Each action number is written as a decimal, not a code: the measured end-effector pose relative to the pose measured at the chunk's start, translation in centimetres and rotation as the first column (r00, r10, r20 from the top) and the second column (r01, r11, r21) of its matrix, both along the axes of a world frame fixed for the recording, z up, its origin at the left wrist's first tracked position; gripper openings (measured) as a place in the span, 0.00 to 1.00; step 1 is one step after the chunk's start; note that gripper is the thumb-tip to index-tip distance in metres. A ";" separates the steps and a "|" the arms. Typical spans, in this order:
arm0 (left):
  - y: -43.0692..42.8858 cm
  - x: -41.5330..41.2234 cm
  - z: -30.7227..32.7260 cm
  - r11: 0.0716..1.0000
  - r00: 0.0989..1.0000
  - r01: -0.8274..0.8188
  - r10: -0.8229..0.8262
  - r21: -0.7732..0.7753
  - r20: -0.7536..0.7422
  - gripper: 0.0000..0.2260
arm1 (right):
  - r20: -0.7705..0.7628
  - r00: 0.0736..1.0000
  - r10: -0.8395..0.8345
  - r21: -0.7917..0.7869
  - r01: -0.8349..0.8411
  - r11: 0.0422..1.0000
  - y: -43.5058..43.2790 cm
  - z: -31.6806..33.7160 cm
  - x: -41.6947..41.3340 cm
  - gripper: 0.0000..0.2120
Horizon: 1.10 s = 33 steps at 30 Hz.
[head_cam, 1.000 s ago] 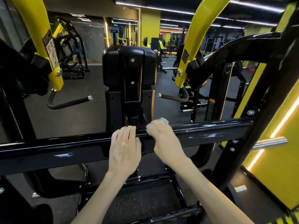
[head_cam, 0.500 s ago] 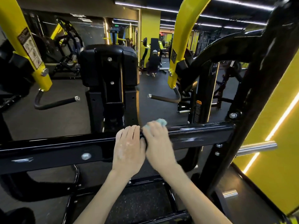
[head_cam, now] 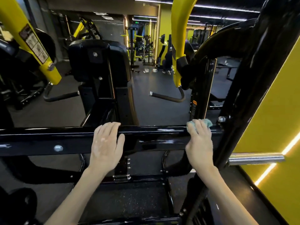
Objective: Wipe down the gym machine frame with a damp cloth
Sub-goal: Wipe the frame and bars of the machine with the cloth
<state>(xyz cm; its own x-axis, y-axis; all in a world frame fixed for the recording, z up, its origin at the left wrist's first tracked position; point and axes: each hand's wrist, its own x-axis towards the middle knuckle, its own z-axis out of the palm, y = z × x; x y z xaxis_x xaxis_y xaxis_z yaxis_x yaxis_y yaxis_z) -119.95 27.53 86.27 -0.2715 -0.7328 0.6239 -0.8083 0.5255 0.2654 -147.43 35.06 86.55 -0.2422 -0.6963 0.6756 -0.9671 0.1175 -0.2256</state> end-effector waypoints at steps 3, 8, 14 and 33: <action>0.5 -1.2 0.0 1.000 0.999 0.030 -0.030 0.003 0.011 0.23 | -0.006 0.999 0.051 -0.006 -0.051 0.999 -0.8 -0.3 4.8 0.29; 0.4 -1.1 -0.1 0.997 0.997 0.056 -0.053 -0.047 0.060 0.22 | -0.103 0.960 0.261 0.078 -0.254 0.964 -2.0 -0.2 12.7 0.38; 0.1 -0.8 -0.2 0.996 0.997 0.069 -0.066 -0.060 0.049 0.22 | -0.072 0.979 0.189 0.020 -0.188 0.982 -0.2 -0.4 4.4 0.39; -0.3 -1.3 -1.1 0.991 0.999 0.052 -0.053 -0.125 -0.005 0.20 | -0.082 0.965 0.249 0.073 -0.243 0.967 -1.6 -0.2 8.3 0.35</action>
<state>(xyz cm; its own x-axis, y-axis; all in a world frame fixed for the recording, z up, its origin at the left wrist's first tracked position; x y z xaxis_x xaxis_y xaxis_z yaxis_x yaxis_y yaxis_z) -121.29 27.27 85.18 -0.3019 -0.6341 0.7119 -0.7765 0.5968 0.2023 -139.13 33.44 86.37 0.0015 -0.7679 0.6406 -0.9840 -0.1154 -0.1359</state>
